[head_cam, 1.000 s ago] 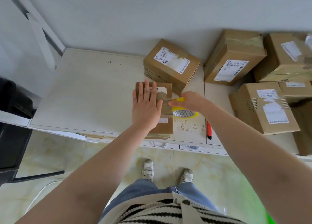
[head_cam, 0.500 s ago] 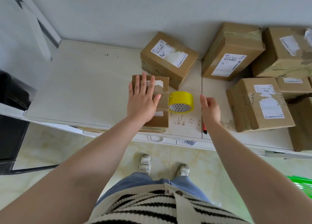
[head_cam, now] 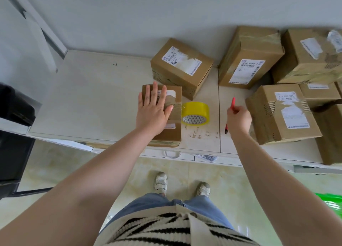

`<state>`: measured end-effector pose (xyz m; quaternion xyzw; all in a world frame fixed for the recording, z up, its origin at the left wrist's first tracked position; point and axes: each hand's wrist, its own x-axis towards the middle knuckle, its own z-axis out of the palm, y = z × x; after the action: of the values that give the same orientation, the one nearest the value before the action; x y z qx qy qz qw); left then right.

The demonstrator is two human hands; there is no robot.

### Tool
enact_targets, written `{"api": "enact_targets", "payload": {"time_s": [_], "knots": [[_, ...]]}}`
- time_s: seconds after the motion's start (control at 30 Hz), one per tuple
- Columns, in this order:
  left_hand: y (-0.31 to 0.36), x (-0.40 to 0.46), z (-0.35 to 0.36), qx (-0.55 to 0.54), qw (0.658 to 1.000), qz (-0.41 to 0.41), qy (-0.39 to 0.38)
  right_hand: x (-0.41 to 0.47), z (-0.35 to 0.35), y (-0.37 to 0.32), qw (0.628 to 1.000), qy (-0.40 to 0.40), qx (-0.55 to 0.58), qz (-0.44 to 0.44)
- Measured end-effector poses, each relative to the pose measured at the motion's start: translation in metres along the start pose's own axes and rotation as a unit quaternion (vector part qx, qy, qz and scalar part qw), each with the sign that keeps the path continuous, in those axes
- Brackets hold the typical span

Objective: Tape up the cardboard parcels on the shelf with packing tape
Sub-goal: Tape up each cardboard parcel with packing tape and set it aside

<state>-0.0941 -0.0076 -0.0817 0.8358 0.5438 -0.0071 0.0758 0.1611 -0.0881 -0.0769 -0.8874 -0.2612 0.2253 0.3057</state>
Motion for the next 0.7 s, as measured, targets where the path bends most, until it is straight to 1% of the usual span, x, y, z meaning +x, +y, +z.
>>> {"api": "enact_targets", "payload": {"time_s": [0.03, 0.07, 0.13, 0.2, 0.23, 0.27, 0.37, 0.47, 0.5, 0.6, 0.7], "knots": [[0.000, 0.000, 0.000, -0.003, 1.000, 0.002, 0.003, -0.002, -0.004, -0.013, 0.999, 0.001, 0.040, -0.010], [0.000, 0.000, 0.000, -0.005, 1.000, 0.003, 0.005, -0.007, -0.007, -0.028, 0.996, -0.015, 0.088, -0.020], [0.000, 0.000, -0.001, -0.001, 1.000, 0.001, 0.002, -0.023, -0.006, -0.059, 0.982, -0.102, 0.152, -0.037], [0.000, 0.000, -0.002, 0.003, 1.000, -0.002, -0.003, -0.039, 0.002, -0.079, 0.967, -0.208, 0.132, -0.072], [0.000, 0.000, -0.002, 0.003, 1.000, -0.003, -0.005, -0.044, 0.008, -0.084, 0.961, -0.238, 0.110, -0.086], [0.000, -0.001, -0.003, 0.002, 1.000, -0.002, -0.007, -0.047, 0.013, -0.086, 0.960, -0.249, 0.090, -0.094], [-0.001, -0.001, -0.003, -0.001, 1.000, 0.001, -0.007, -0.046, 0.018, -0.085, 0.963, -0.243, 0.037, -0.109], [-0.003, 0.000, -0.002, -0.001, 1.000, 0.006, -0.004, -0.044, 0.017, -0.087, 0.957, -0.261, 0.003, -0.126], [-0.004, 0.001, -0.002, 0.000, 1.000, 0.007, -0.004, -0.042, 0.018, -0.088, 0.956, -0.255, -0.010, -0.142], [-0.004, 0.001, -0.001, 0.003, 1.000, 0.009, 0.002, -0.033, 0.025, -0.090, 0.958, -0.200, -0.080, -0.187], [-0.003, 0.001, -0.001, -0.004, 1.000, 0.008, 0.008, -0.024, 0.033, -0.083, 0.951, -0.226, -0.120, -0.173]]}}
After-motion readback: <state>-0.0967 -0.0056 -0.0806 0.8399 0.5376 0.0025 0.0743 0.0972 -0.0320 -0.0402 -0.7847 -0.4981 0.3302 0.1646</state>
